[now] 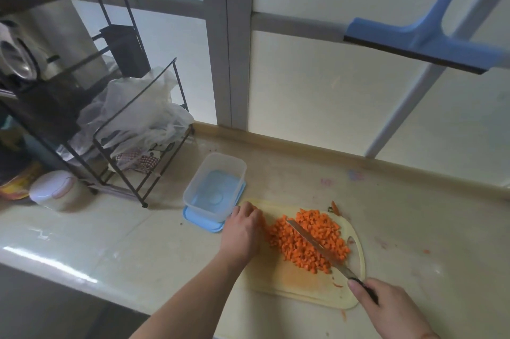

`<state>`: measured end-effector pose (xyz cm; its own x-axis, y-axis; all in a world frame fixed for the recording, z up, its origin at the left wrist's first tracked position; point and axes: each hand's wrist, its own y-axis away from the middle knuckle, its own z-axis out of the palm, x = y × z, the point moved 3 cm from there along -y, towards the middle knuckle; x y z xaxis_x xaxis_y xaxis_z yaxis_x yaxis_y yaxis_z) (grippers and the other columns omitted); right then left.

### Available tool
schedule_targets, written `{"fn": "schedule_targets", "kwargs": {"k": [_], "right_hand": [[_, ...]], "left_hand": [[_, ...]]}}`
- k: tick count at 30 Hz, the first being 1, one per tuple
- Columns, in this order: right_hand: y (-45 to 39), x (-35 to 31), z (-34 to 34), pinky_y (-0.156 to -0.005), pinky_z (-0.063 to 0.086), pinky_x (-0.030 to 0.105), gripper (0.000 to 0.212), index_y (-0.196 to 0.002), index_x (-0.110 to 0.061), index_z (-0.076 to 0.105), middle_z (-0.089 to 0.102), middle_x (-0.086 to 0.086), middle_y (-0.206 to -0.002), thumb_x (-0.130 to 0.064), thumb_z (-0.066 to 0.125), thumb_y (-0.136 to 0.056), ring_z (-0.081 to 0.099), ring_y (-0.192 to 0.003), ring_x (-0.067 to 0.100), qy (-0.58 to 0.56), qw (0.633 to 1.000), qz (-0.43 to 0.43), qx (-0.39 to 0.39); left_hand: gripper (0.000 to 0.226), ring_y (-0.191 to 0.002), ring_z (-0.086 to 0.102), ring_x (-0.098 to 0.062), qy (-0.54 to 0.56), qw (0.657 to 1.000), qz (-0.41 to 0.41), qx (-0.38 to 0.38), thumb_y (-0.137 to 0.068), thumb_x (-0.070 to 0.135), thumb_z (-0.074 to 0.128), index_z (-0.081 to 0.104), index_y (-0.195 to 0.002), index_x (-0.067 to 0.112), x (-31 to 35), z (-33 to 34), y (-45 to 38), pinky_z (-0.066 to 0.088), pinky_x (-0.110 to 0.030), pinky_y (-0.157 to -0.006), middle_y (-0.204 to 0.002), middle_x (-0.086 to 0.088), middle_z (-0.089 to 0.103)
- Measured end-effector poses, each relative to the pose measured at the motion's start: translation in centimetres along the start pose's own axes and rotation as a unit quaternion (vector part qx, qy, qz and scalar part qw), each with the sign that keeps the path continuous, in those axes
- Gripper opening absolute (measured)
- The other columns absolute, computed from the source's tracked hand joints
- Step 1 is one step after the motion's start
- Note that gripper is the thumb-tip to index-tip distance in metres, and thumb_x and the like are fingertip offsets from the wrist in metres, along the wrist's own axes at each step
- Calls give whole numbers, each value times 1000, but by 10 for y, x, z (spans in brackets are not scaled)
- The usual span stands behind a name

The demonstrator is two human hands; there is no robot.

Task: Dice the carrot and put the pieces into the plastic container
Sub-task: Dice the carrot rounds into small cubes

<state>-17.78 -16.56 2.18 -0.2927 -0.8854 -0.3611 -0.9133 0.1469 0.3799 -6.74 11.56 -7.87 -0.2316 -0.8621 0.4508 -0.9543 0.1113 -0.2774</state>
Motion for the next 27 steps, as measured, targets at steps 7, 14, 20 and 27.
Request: {"fn": "schedule_targets", "kwargs": {"k": [7, 14, 20, 27], "right_hand": [[1, -3, 4, -54, 37, 23, 48, -56, -24, 47, 52, 1, -55, -61, 46, -87, 52, -54, 10, -42, 999, -2, -21], [-5, 12, 22, -52, 37, 25, 46, -56, -16, 49, 49, -2, -45, -43, 53, -93, 46, -46, 9, -150, 987, -2, -55], [-14, 11, 50, -38, 27, 19, 43, -66, -16, 48, 39, -3, -49, -47, 46, -96, 36, -41, 12, -221, 947, 22, -234], [-43, 22, 47, -39, 18, 17, 47, -66, -18, 46, 34, 1, -49, -56, 41, -94, 25, -38, 15, -220, 940, 37, -257]], "left_hand": [[11, -77, 54, -27, 14, 999, 35, 29, -77, 9, 71, 70, -83, 18, 8, -3, 4, 52, -40, -59, -90, 1, 62], [13, -78, 59, -10, 219, 971, -72, 67, -91, 22, 76, 69, -101, 17, 29, -25, 25, 50, -28, -70, -88, 8, 65], [9, -85, 55, -5, 170, 947, -240, 129, -81, 55, 51, 55, -89, 52, 26, -29, 95, 25, -33, -83, -78, 31, 57], [13, -86, 54, -15, 90, 957, -253, 107, -84, 39, 66, 74, -91, 31, 51, 3, 116, 15, -27, -80, -82, 29, 45]]}}
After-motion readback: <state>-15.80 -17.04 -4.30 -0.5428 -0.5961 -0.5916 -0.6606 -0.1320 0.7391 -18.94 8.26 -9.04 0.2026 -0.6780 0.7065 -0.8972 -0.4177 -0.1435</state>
